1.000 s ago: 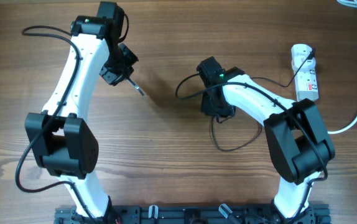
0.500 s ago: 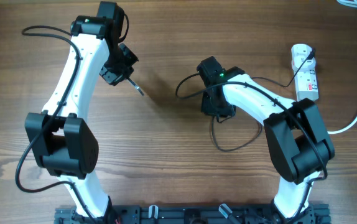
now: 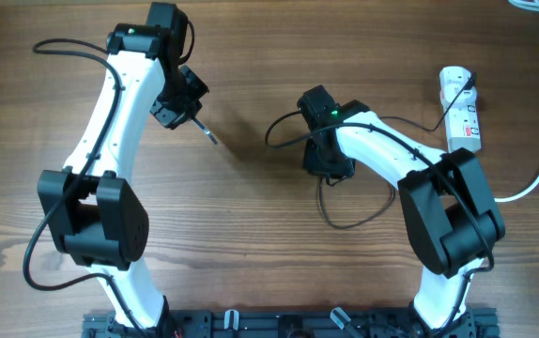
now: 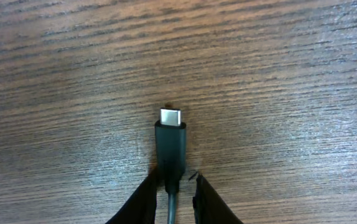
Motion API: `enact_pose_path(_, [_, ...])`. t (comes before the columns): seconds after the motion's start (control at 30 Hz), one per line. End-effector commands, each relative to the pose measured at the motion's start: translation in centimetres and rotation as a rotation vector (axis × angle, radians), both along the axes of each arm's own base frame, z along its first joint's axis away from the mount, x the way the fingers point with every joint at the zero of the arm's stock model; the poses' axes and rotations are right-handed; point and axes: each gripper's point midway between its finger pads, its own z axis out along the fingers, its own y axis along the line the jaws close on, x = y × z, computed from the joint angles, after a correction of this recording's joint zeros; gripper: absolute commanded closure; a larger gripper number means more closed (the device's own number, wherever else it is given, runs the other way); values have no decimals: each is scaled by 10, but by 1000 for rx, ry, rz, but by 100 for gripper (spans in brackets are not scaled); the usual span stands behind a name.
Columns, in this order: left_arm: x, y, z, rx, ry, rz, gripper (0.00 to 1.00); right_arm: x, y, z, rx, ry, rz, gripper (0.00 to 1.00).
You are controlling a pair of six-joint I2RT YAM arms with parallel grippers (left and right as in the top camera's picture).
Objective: Plug charger to phone and switch on socket
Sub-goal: 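Lift the plug and bring the phone toward it with the left gripper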
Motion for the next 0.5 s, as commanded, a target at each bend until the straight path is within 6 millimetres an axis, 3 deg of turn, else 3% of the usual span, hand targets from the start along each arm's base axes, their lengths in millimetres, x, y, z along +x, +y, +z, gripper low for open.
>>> enact_pose_path(0.0, [-1, 0, 10, -2, -27, -12, 96, -31, -5, -34, -23, 142, 4, 77])
enact_pose_path(0.47, [-3, 0, 10, -4, -21, -12, 96, -25, -4, -34, -20, 119, 4, 90])
